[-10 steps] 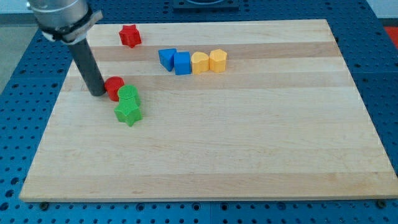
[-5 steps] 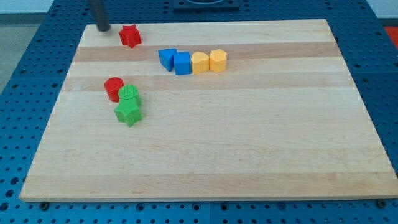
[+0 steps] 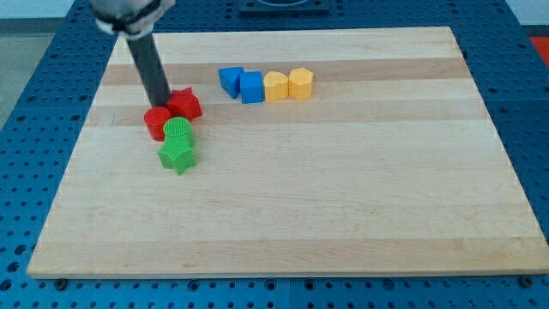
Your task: Push the red star along with a green circle to the right beside the green star
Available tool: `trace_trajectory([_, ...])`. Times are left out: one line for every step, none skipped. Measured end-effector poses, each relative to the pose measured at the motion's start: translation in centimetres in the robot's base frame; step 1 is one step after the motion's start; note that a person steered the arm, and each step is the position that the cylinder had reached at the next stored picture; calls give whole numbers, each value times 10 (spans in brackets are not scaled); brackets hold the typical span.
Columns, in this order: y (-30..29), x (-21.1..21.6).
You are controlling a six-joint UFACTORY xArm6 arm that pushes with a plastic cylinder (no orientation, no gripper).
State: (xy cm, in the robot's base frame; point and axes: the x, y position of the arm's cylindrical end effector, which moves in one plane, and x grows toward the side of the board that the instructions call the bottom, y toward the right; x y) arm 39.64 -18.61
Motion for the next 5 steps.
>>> trace_trajectory([0,19])
trace_trajectory([0,19])
trace_trajectory([-2,-5])
trace_trajectory([-3,-61])
trace_trajectory([12,-85])
